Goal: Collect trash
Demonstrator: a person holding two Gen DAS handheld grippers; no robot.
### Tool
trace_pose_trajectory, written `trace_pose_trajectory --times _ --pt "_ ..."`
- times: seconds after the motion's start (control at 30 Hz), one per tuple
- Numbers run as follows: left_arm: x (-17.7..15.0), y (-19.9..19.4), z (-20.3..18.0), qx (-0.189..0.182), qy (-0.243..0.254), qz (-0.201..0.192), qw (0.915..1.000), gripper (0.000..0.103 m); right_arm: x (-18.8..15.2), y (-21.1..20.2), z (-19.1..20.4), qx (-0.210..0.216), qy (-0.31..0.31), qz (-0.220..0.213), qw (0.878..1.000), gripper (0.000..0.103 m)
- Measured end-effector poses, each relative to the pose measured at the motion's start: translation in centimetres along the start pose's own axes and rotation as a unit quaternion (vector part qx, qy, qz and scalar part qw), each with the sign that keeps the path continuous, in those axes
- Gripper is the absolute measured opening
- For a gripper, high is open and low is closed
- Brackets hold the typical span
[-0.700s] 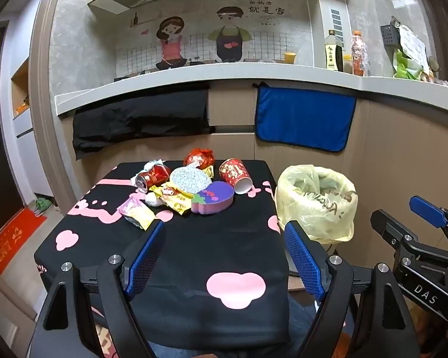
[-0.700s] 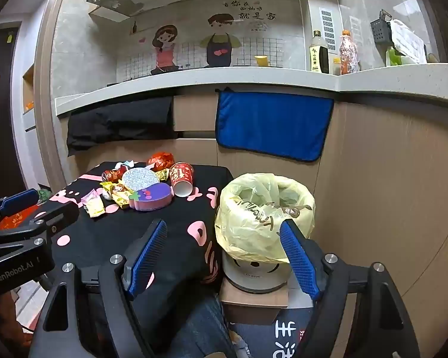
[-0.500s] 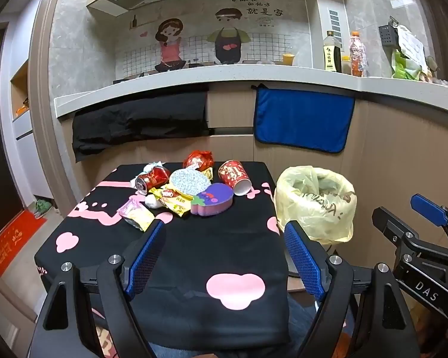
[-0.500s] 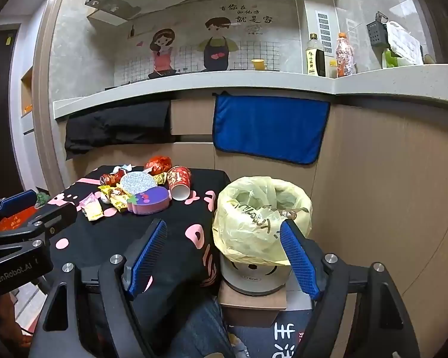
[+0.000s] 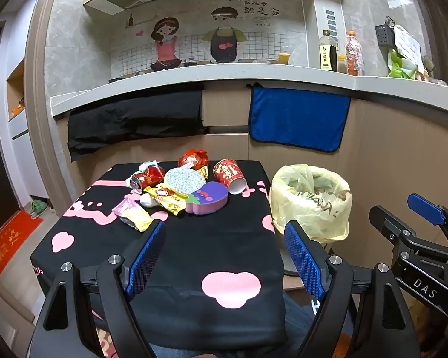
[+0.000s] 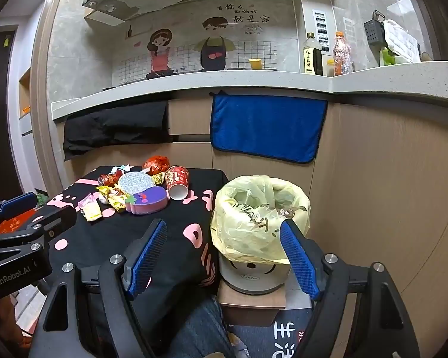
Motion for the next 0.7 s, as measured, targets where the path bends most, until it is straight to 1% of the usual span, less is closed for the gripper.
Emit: trace_pose_trajectory --times 0.43,0.7 --pt "0.03 0.16 -0.18 -0.003 0.0 0.004 1.0 0.081 -0.33 0.49 -0.3 0.0 0.006 0.007 1.0 0.076" --pt "0.49 0.06 -0.12 -0.006 0.0 -0.003 1.0 0.081 -0.22 0.08 -0.36 -0.006 0.007 -0.002 1.0 0.076"
Point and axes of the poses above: each gripper's, at about its wrist camera, not at the fingertips, and y roughly the way its jaws point, z to its left, x to its top, the point moved 2 cm from there along y, roughly the way its jaws point, and after that the axes turned 3 degrees about z, right-handed, at the moved point
